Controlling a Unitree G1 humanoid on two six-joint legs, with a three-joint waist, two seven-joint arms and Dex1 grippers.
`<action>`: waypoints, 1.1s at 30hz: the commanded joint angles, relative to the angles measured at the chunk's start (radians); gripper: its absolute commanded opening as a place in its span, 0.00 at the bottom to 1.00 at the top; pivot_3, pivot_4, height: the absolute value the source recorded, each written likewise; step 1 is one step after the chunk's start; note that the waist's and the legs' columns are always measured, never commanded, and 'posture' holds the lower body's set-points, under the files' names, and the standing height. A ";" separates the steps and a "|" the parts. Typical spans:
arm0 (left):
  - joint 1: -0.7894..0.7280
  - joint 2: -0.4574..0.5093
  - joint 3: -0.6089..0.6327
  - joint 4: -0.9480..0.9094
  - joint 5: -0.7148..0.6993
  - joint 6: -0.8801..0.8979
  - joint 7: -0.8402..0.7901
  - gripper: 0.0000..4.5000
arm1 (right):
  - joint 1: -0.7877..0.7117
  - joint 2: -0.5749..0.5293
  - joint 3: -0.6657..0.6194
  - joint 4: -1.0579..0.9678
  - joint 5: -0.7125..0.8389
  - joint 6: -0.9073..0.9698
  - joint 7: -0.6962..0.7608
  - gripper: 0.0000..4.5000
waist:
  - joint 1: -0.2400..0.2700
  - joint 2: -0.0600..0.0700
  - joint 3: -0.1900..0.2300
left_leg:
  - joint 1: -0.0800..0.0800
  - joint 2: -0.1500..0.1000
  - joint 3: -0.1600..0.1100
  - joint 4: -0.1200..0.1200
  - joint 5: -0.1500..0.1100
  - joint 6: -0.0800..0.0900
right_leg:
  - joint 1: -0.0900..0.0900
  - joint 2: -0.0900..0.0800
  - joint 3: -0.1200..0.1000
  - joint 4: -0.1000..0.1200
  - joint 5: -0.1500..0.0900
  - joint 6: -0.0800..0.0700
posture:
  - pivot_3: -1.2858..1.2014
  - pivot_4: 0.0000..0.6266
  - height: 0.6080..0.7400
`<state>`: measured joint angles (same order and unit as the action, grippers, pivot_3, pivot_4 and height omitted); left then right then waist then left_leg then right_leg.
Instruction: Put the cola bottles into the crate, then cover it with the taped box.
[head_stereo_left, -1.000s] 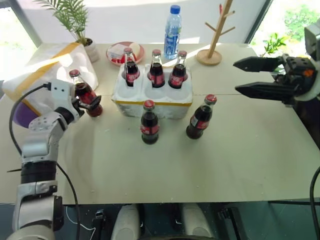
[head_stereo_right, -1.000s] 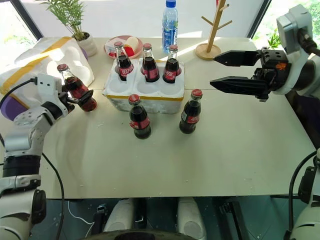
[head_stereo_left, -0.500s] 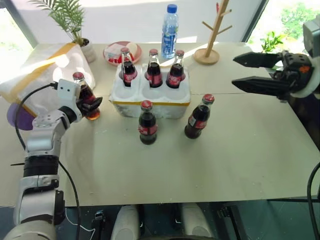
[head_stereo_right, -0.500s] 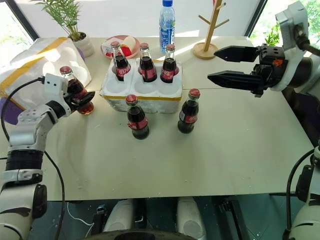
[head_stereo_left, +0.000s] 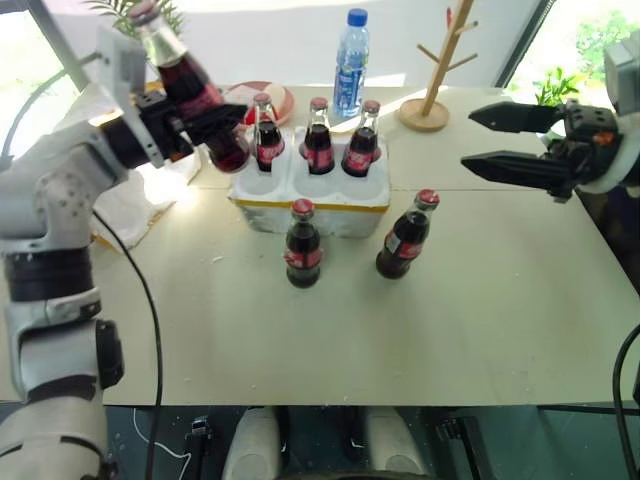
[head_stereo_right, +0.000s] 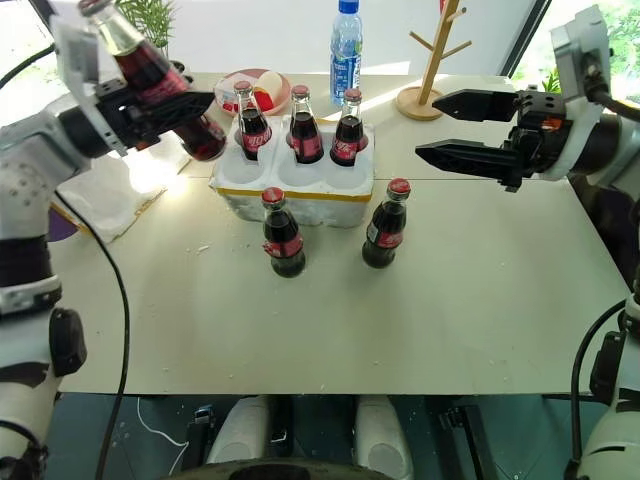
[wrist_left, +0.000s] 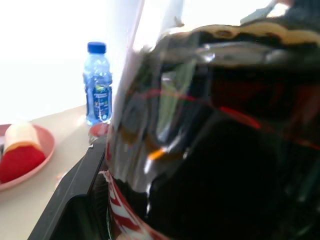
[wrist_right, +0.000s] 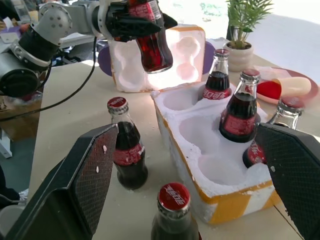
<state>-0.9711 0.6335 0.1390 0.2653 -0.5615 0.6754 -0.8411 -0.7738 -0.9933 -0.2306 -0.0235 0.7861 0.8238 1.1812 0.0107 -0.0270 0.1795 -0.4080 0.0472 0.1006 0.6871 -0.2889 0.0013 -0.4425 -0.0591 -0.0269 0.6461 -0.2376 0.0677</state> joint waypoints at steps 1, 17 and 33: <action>-0.075 -0.036 -0.068 0.154 0.120 -0.163 -0.026 0.64 | 0.015 0.003 -0.025 -0.042 0.003 -0.013 -0.021 1.00 | -0.001 0.000 0.000 | 0.000 0.000 0.000 0.000 0.000 0.000 | 0.000 0.000 0.000 0.000 0.000 0.000 | 0.52 0.24 1.00; -0.036 -0.177 -0.145 0.439 0.346 -0.446 0.007 0.64 | 0.082 0.026 -0.018 -0.082 -0.017 -0.045 -0.091 1.00 | 0.000 0.000 0.001 | -0.003 0.001 0.000 0.002 0.000 0.000 | -0.002 0.000 0.001 0.001 0.000 0.000 | 0.52 0.24 1.00; 0.015 0.032 0.005 0.008 0.066 -0.077 -0.236 1.00 | 0.009 -0.008 0.021 0.004 -0.074 -0.082 -0.008 1.00 | -0.004 0.000 0.001 | -0.002 0.002 0.000 0.002 0.000 0.001 | -0.001 0.000 0.001 0.001 0.000 0.000 | 0.52 0.24 1.00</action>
<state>-0.9501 0.6141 0.0869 0.3835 -0.3964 0.4970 -1.0125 -0.7331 -0.9799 -0.1942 -0.0228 0.7178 0.7572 1.1600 0.0066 -0.0270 0.1805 -0.4100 0.0488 0.1007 0.6894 -0.2892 0.0019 -0.4437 -0.0588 -0.0263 0.6470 -0.2376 0.0677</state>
